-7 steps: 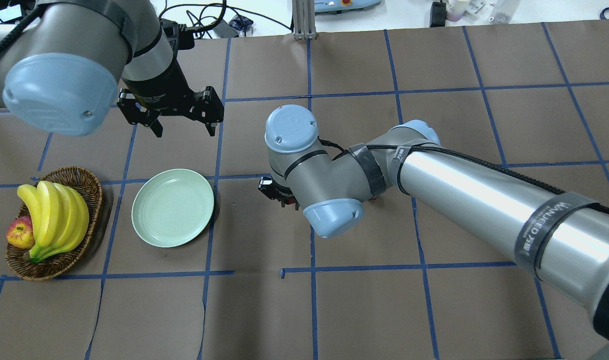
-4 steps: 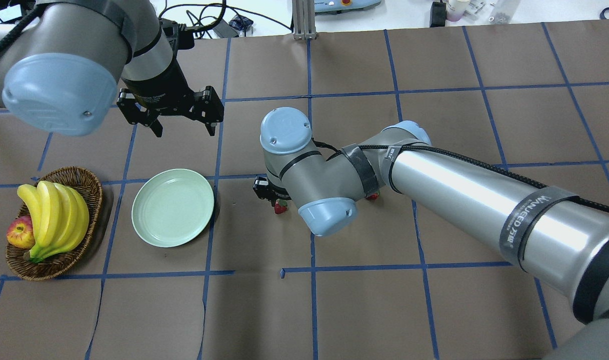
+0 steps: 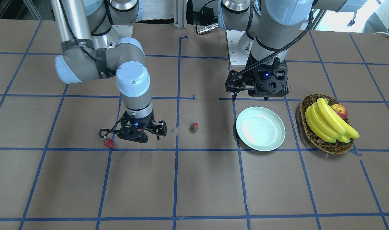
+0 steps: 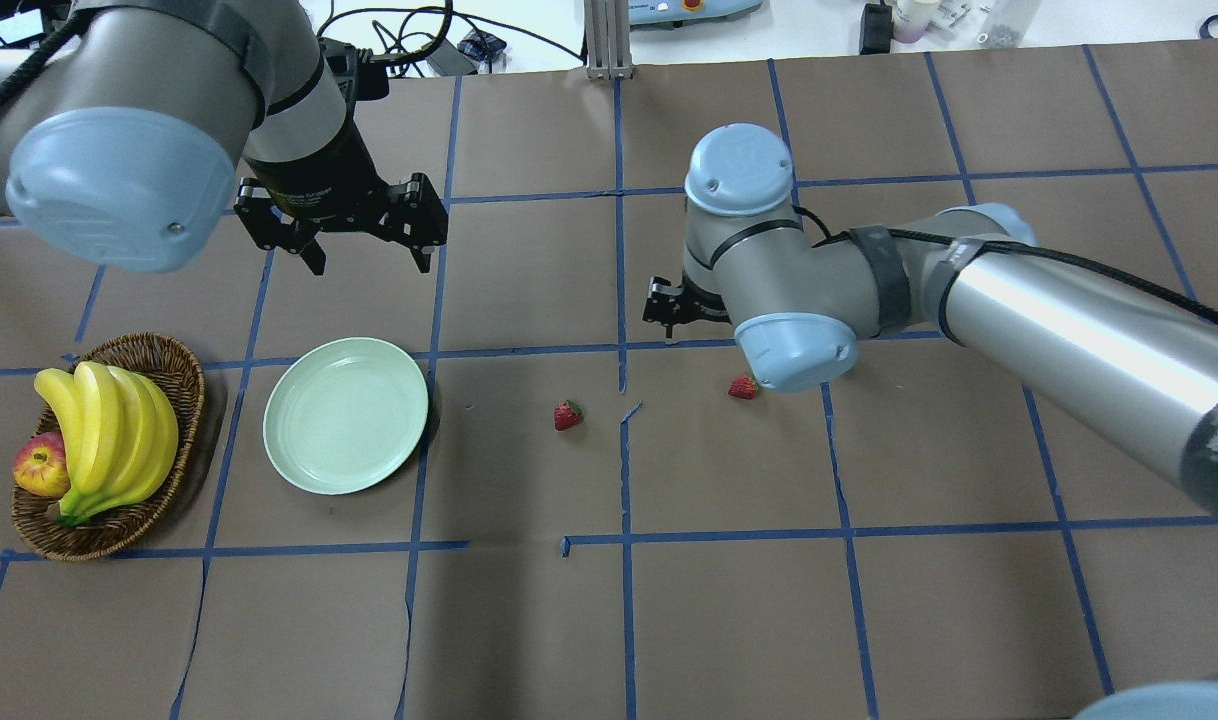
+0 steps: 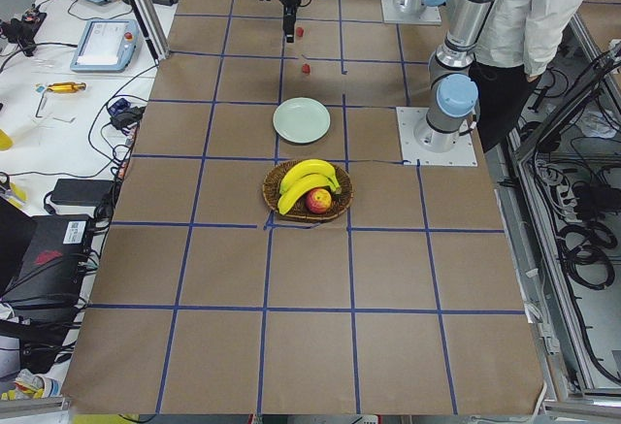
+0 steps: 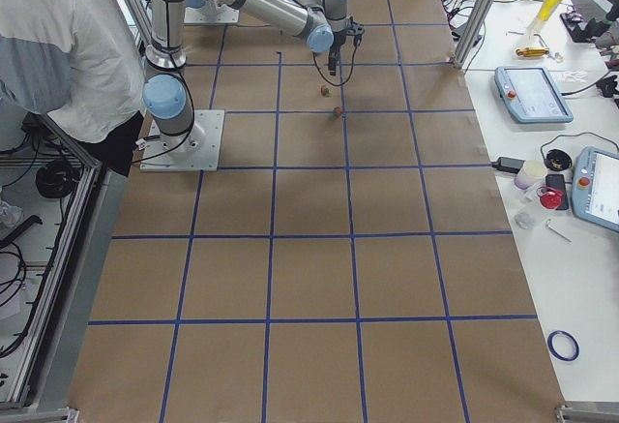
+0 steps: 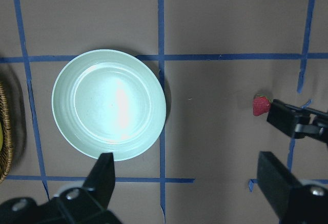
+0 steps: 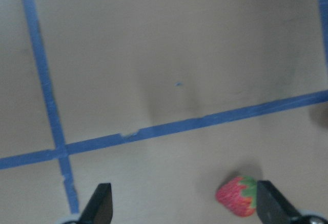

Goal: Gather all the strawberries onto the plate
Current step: 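Move the right gripper to the next strawberry and grasp it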

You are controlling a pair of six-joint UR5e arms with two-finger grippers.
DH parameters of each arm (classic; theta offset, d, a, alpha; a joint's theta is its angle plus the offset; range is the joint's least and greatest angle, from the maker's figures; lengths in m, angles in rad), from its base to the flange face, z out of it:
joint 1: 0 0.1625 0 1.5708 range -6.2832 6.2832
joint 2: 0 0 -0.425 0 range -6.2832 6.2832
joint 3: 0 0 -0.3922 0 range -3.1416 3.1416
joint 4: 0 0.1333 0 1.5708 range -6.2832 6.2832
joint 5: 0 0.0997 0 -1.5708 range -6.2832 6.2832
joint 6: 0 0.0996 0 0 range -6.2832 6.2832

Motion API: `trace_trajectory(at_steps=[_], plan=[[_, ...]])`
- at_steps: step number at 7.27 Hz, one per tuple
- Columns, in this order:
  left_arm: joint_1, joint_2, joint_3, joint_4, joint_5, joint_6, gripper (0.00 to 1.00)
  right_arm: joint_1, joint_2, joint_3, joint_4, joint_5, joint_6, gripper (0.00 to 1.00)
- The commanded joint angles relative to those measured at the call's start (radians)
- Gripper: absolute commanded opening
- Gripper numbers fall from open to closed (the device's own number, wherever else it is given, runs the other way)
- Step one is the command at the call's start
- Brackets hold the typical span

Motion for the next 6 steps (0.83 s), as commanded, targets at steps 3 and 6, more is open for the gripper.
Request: trace_trajectory(at_steps=[3,6], plan=[[0.000,-0.003,-0.002,0.000,0.000,0.001,1.00,-0.216,-0.001,0.100,-0.034,-0.032,-0.358,1.00],[0.000,-0.003,0.000,0.000,0.000,0.001,1.00,-0.214,0.002,0.124,-0.037,-0.020,-0.356,0.73]])
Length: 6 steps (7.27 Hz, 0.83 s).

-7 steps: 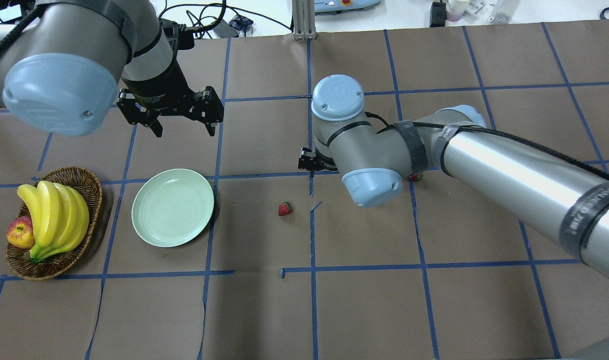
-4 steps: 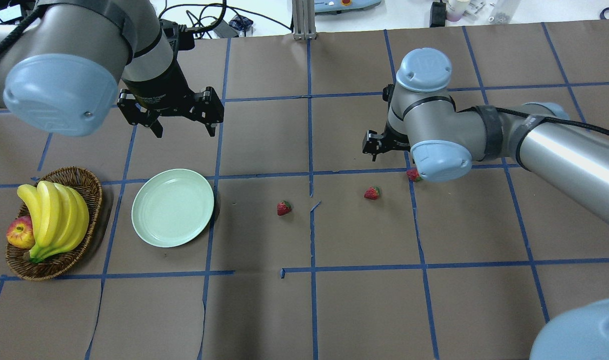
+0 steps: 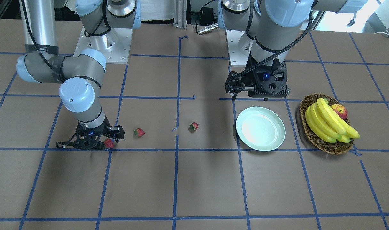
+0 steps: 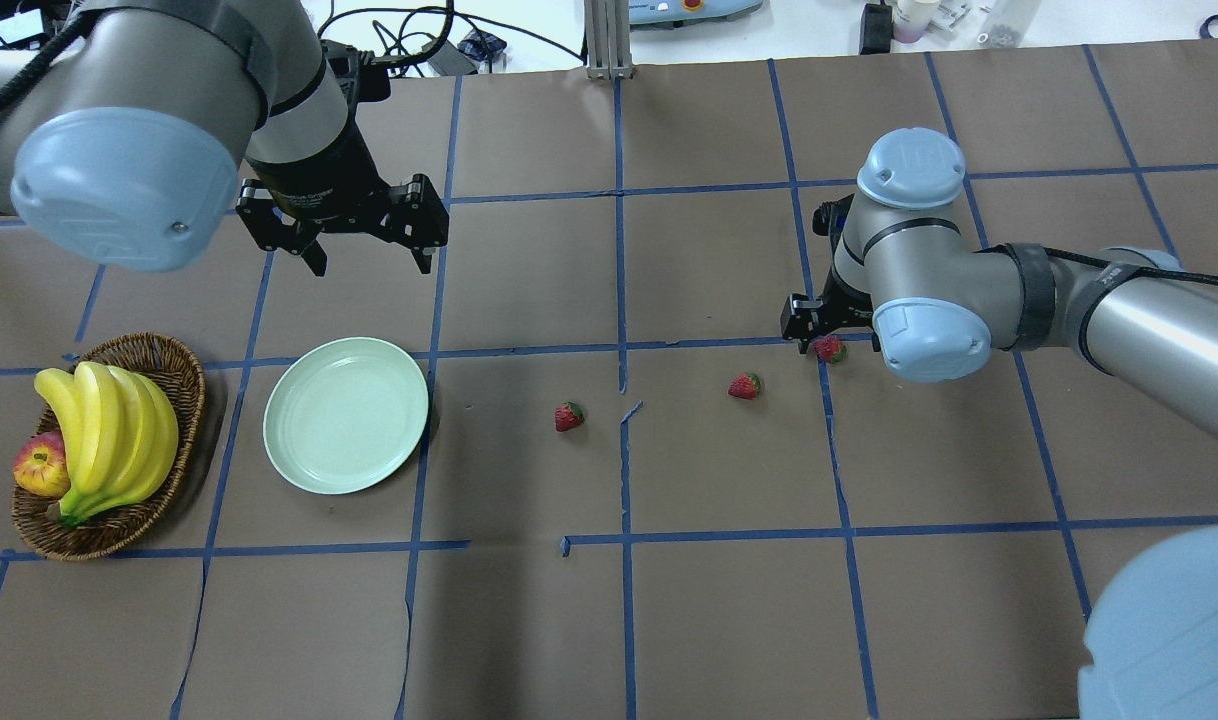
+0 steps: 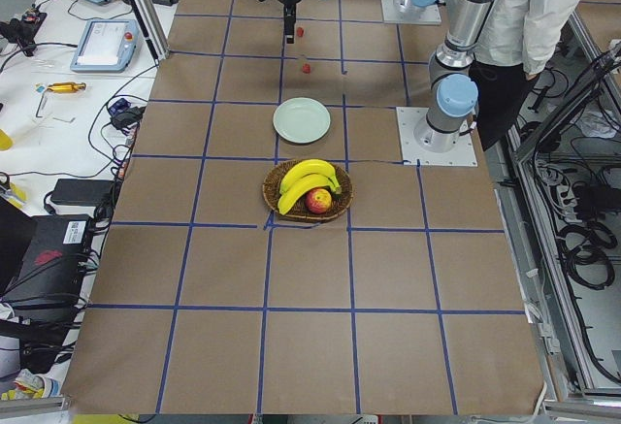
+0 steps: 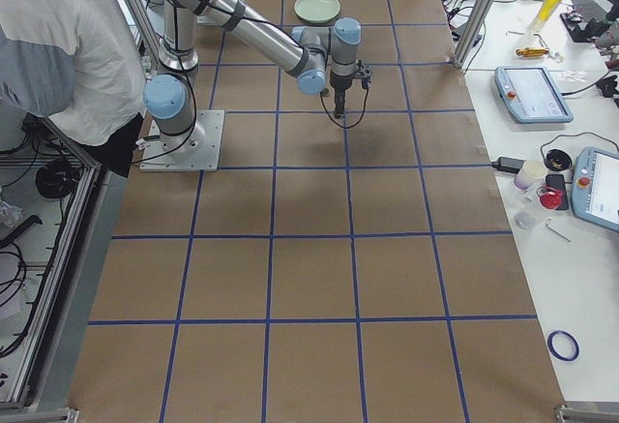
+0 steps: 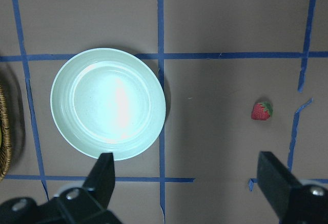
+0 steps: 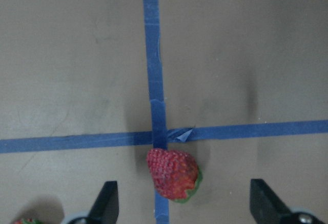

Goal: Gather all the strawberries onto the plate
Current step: 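Move the right gripper to the next strawberry and grasp it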

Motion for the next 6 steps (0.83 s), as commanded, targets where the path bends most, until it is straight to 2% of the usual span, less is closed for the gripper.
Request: trace_trajectory(at_steps=[1,2,4,6], plan=[[0.000,0.000,0.000,0.000,0.000,0.001,1.00,-0.001,0.012,0.017,-0.004,0.004,-0.005,0.73],[0.000,0.000,0.000,0.000,0.000,0.001,1.00,-0.001,0.017,0.017,-0.029,0.004,-0.005,0.60],[0.000,0.000,0.000,0.000,0.000,0.001,1.00,-0.002,0.017,0.006,-0.032,-0.005,-0.005,0.00],[0.000,0.000,0.000,0.000,0.000,0.001,1.00,-0.001,0.011,-0.026,-0.030,0.001,0.016,0.00]])
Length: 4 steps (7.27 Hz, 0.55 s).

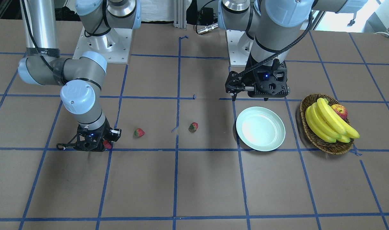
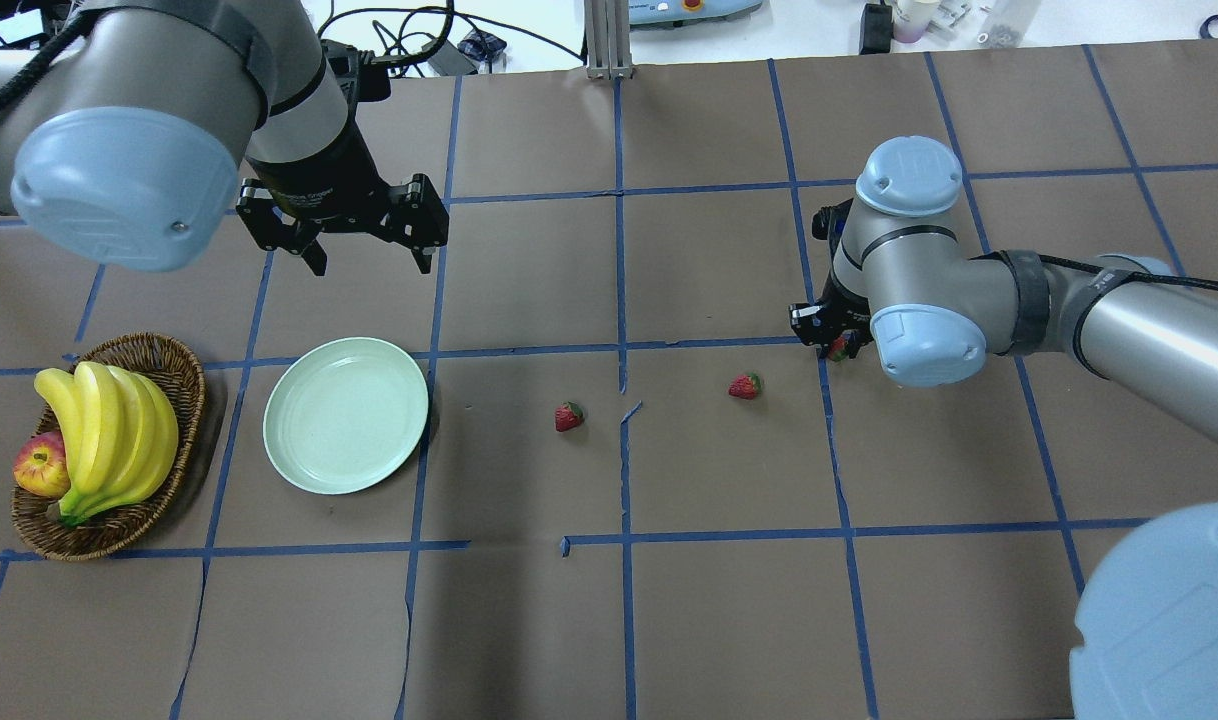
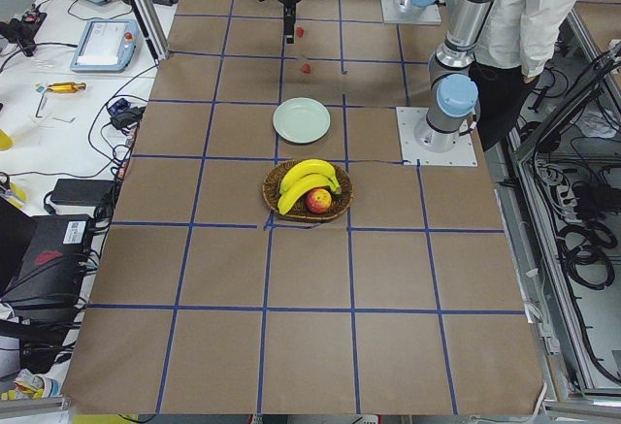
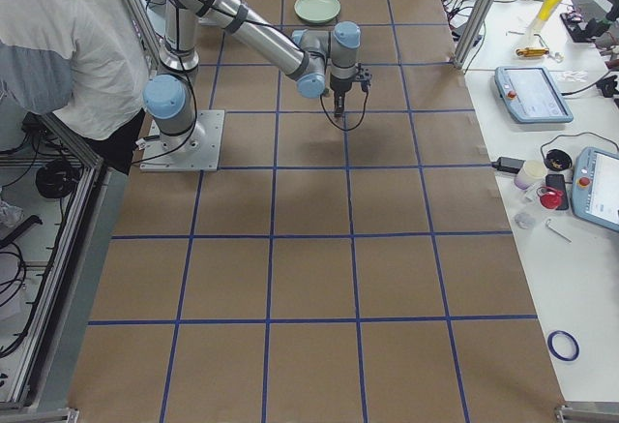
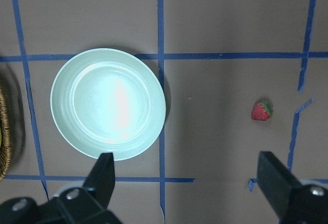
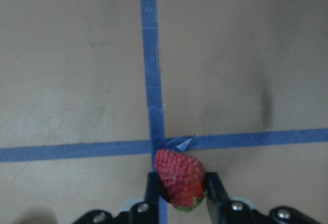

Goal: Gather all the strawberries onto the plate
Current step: 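Move the right gripper to the next strawberry and grasp it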

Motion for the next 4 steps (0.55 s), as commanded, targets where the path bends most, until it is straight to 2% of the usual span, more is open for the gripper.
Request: trace_trajectory(at_steps=[1,2,4], plan=[[0.000,0.000,0.000,0.000,0.000,0.000,1.00,0.008,-0.012,-0.054,0.013,0.008,0.033,0.00],[0.000,0.002,0.002,0.000,0.000,0.000,1.00,0.031,-0.018,-0.100,0.048,0.010,0.093,0.00],[0.000,0.002,0.003,0.000,0.000,0.000,1.00,0.222,-0.012,-0.166,0.134,0.011,0.392,0.00]])
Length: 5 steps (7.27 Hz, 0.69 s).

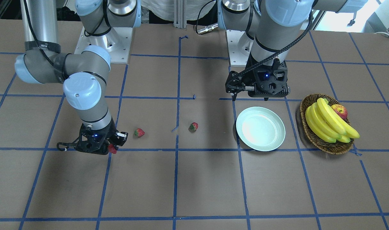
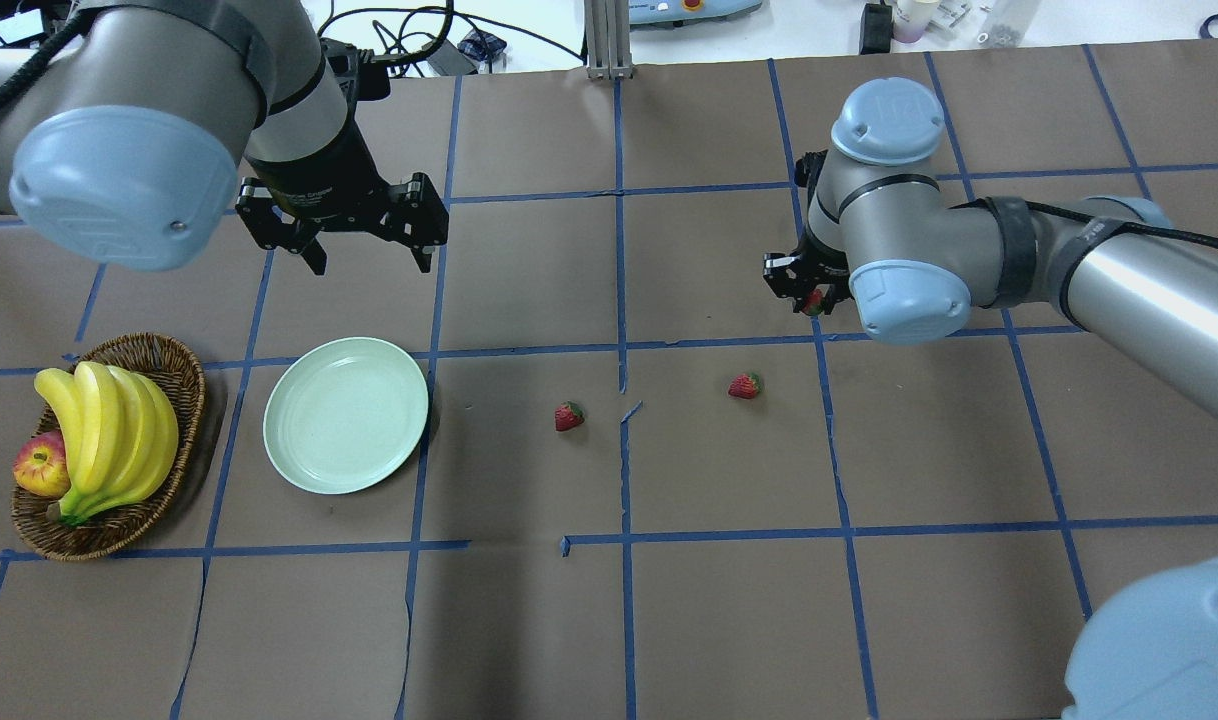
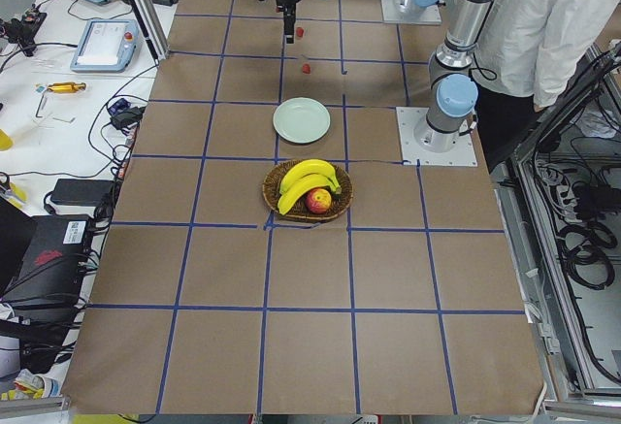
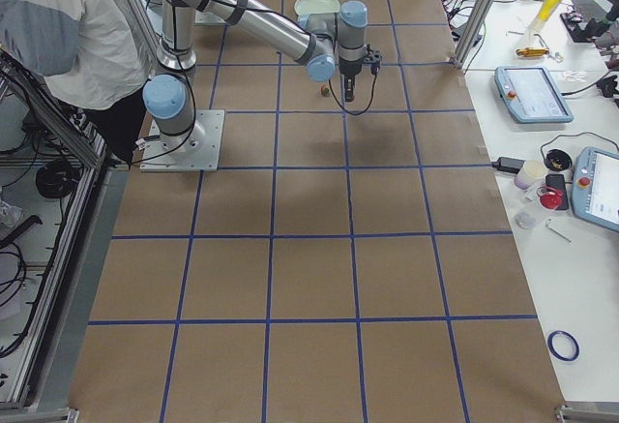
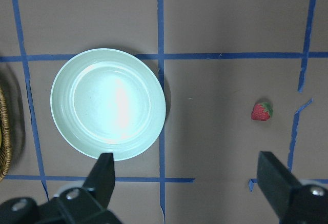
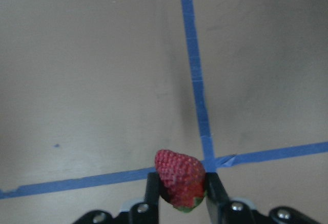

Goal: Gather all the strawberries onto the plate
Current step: 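Move the right gripper to the next strawberry and grasp it, then carry the strawberry toward the plate and release it near the first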

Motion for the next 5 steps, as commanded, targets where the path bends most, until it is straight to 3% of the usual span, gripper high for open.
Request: trace_trajectory(at_steps=[1,3,5], plan=[[0.000,0.000,0.001,0.000,0.000,0.000,1.00,0.222,0.006,-0.047,0.058,0.003,0.338,0.00],[0.000,0.000,0.001,0.000,0.000,0.000,1.00,0.376,0.029,-0.028,0.046,0.074,0.537,0.00],[0.002,0.002,0.003,0.000,0.000,0.000,1.00,0.404,0.051,0.021,-0.017,0.062,0.536,0.00]])
